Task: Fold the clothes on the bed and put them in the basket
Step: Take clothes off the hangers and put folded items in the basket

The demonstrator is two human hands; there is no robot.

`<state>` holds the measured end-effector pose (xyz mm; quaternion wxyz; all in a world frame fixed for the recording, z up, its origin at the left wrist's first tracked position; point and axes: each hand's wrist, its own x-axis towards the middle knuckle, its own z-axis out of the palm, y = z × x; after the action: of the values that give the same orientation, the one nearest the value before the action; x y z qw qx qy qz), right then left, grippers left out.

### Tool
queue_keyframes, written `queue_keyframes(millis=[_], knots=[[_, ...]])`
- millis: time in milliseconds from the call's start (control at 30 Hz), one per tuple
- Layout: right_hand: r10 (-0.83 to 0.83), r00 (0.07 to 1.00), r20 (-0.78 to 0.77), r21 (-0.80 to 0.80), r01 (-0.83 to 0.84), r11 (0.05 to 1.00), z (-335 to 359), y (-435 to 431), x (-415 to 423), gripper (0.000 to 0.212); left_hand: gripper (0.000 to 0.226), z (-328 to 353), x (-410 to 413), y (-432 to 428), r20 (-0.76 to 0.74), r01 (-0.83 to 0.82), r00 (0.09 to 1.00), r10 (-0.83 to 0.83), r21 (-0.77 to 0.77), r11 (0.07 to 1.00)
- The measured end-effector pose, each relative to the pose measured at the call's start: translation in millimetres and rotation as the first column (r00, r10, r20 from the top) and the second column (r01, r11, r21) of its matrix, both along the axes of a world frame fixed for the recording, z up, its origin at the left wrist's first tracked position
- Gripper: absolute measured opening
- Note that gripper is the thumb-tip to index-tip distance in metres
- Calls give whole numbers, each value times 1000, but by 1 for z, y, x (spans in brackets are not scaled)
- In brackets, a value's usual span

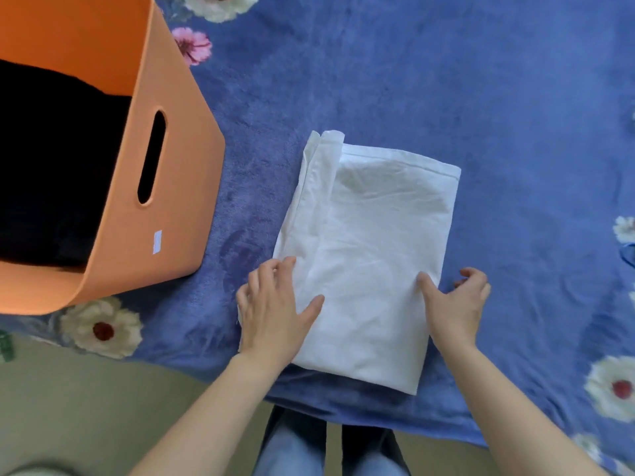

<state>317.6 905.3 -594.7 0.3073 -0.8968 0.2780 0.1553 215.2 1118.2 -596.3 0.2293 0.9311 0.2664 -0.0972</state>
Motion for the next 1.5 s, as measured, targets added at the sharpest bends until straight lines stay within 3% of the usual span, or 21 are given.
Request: queue_keyframes(millis=[67, 100, 167, 200, 233, 433, 567, 700, 800, 967, 1033, 1133, 1167, 1267, 1367, 1500], knots=[[-13, 997, -75, 55, 17, 998, -5, -8, -5, 46, 33, -7, 14, 1, -37, -93, 995, 91, -65, 994], [0, 996, -91, 97, 9, 995, -7, -11, -6, 39, 21, -8, 21, 6, -24, -234, 972, 233, -183, 955], [25, 996, -90, 144, -12, 989, -10, -17, -6, 28, 21, -8, 29, 19, -71, -512, 837, 543, -451, 731], [40, 995, -88, 147, -27, 989, -10, -18, -4, 26, 24, -9, 29, 25, -101, -581, 773, 626, -511, 634], [52, 995, -90, 146, -39, 989, -10, -18, -3, 25, 25, -8, 27, 29, -122, -606, 752, 648, -515, 606], [55, 996, -72, 123, -46, 991, -16, -11, 6, 20, 18, -1, 54, 21, -19, -575, 776, 630, -433, 694], [76, 996, -46, 146, -68, 987, -15, -8, 16, 24, 29, -7, 91, 26, 77, -415, 879, 470, -359, 836], [106, 994, -34, 132, -101, 986, -14, -15, 25, 30, 30, -20, 101, 48, 77, -539, 809, 583, -303, 786], [27, 998, -53, 204, -16, 979, -14, -24, 20, 42, 31, -12, 86, 46, 104, -492, 840, 532, -267, 829], [29, 963, -267, 457, 100, 884, -1, -34, -5, 46, 41, 0, 31, 32, -137, -374, 927, 349, -300, 877], [142, 915, -378, 517, 81, 852, 2, -39, -16, 42, 42, -2, 9, 28, -230, -345, 931, 283, -302, 889], [347, 769, -536, 561, 18, 827, 6, -43, -46, 27, 42, -1, -13, 22, -271, -295, 937, 220, -280, 914], [364, 744, -560, 579, 38, 815, 7, -45, -54, 27, 36, 1, -17, 21, -247, -313, 939, 240, -323, 893], [330, 724, -606, 588, 129, 798, 11, -59, -63, 31, 22, 12, -26, 15, -238, -476, 877, 417, -542, 693], [375, 651, -660, 584, 130, 801, 24, -78, -57, 35, 22, 17, -44, 6, -397, -564, 826, 401, -607, 560], [489, 559, -669, 612, 42, 790, 48, -102, -42, 46, 26, 33, -64, -11, -626, -707, 707, 330, -645, 290]])
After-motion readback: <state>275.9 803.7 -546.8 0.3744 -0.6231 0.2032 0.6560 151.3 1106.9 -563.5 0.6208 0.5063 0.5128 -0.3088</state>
